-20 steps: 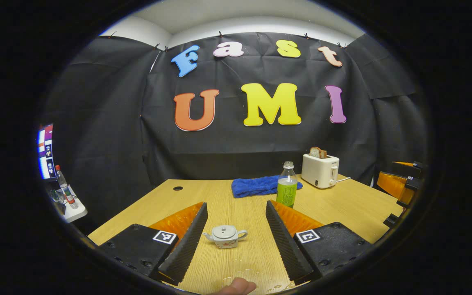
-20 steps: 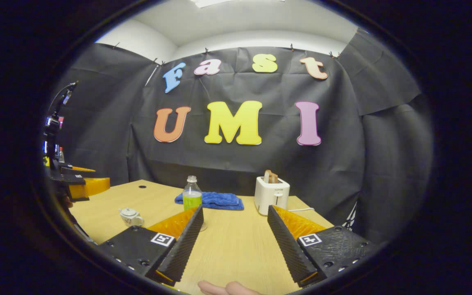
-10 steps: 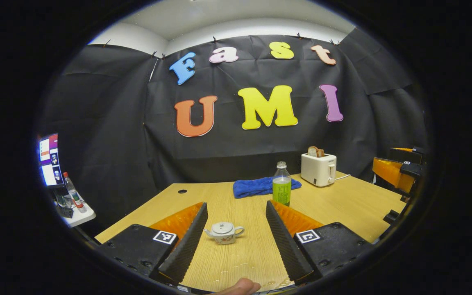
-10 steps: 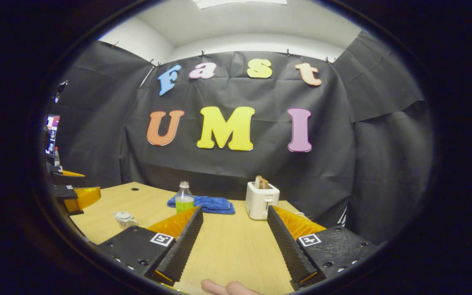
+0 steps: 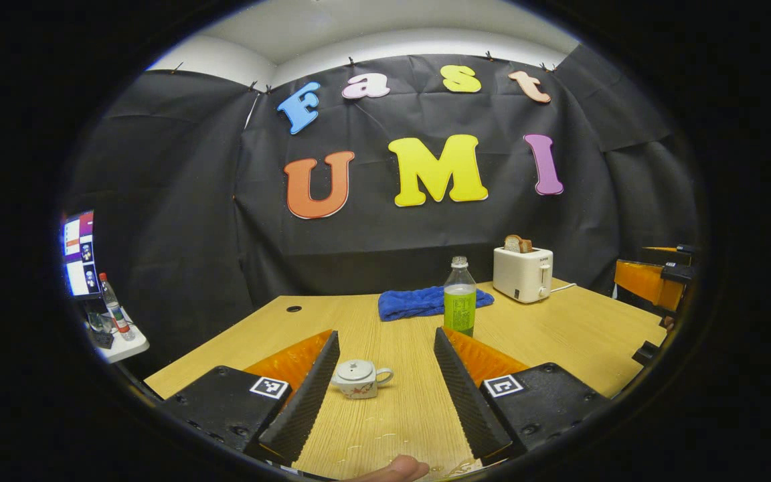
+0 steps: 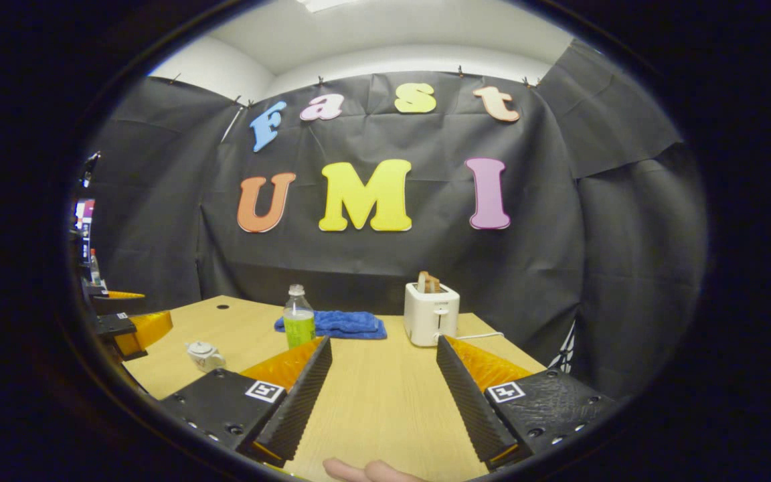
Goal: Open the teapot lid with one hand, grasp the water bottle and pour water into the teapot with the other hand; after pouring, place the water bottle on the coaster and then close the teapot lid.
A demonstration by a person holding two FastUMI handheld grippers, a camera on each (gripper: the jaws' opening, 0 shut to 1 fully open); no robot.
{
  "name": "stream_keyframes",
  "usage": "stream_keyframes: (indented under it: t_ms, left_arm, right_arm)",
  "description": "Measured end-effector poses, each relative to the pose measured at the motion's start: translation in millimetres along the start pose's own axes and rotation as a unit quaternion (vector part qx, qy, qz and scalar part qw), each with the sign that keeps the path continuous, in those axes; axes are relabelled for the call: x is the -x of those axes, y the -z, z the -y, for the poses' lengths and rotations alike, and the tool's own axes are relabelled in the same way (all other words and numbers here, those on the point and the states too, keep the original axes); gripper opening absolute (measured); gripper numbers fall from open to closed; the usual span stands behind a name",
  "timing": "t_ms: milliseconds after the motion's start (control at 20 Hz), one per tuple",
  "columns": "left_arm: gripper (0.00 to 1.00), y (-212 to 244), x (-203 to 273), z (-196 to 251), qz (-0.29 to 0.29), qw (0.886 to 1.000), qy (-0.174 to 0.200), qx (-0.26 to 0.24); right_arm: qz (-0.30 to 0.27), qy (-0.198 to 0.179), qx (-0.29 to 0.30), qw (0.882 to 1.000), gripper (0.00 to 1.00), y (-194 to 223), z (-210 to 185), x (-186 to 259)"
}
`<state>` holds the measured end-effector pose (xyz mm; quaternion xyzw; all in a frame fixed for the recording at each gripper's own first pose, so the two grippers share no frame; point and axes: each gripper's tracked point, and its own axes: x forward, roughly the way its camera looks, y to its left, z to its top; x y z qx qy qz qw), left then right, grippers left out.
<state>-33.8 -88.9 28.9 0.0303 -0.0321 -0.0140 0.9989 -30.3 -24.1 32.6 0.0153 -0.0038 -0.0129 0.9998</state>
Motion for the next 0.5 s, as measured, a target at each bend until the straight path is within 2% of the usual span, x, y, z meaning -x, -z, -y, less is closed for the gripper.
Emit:
stream_keyframes:
  t_ms: [150,500]
  left_arm:
    - [0.9,-1.1,-0.6,-4.8,0.002,1.0,0.0,-0.001]
    - [0.9,-1.9,-3.0,-13.8,0.01,1.0,0.0,0.012]
  right_arm:
    - [-0.014,-0.01,-0.002,1.0,0.94,5.2,-5.7,-3.0]
    - [-0.006,-0.021,0.001,1.0,0.94,7.5,-14.9,-3.9]
